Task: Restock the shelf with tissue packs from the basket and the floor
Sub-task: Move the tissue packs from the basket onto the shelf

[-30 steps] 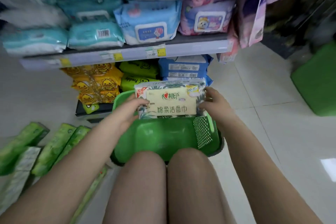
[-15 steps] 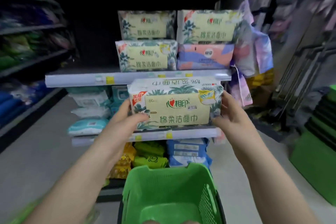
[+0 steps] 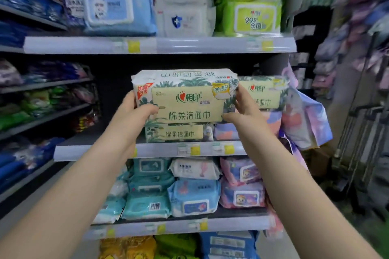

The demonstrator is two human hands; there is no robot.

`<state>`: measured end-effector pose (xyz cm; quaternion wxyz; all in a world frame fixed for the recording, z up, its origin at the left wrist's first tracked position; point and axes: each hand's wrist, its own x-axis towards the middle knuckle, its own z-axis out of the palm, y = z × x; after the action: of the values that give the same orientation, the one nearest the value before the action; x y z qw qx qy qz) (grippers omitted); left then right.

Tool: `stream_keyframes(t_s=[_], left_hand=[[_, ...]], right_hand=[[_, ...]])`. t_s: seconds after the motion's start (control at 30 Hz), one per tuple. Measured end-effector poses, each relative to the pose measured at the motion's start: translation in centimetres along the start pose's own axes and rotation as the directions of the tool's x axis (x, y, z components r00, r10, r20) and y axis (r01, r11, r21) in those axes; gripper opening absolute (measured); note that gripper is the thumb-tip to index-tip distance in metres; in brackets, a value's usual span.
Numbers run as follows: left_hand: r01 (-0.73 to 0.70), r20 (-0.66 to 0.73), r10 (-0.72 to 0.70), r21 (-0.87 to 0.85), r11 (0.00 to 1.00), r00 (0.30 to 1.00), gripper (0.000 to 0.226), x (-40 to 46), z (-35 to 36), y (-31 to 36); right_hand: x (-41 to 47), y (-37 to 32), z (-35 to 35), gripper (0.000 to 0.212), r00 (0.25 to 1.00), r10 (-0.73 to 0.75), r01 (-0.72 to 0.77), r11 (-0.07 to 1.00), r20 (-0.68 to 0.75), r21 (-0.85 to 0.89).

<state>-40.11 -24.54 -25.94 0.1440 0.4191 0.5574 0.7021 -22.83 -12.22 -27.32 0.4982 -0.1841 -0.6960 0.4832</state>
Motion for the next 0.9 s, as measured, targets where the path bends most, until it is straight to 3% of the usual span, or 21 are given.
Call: stream_keyframes(t_s=[0.23, 0.47, 0.57, 0.7, 0.9], left_hand=[[0.013, -0.033, -0.012, 0.04, 0.999, 0.999, 0.027, 6.1, -0.1, -1.6], [0.041, -0.039, -0.038, 0.093, 0.995, 0.999, 0.022, 10.4, -0.3, -2.3], [0.075, -0.019, -0.073, 0.124, 0.989, 0.997, 0.025, 11.6, 0.0, -2.9], [0.11, -0.01, -0.11, 0.162, 0.981, 0.994, 0.027, 12.3, 0.6, -3.7], [0.068, 0.003, -0.07, 0.217, 0.974, 0.998, 0.013, 12.6, 0.6, -4.0]], right_hand=[[5.9, 2.0, 1.7, 0.078, 1.0, -0.003, 0.003, 1.0, -0.007, 0.024], [9.3, 3.7, 2.6, 0.082, 0.999, 0.039, -0.038, 0.996, 0.008, -0.082], [10.2, 4.4, 2.8, 0.078, 0.999, 0.051, -0.051, 0.993, -0.005, -0.108], [10.9, 5.4, 3.2, 0.088, 0.997, 0.083, -0.083, 0.992, -0.011, -0.092], [11.2, 6.0, 3.2, 0.089, 0.999, 0.043, -0.043, 0.993, -0.007, -0.111]])
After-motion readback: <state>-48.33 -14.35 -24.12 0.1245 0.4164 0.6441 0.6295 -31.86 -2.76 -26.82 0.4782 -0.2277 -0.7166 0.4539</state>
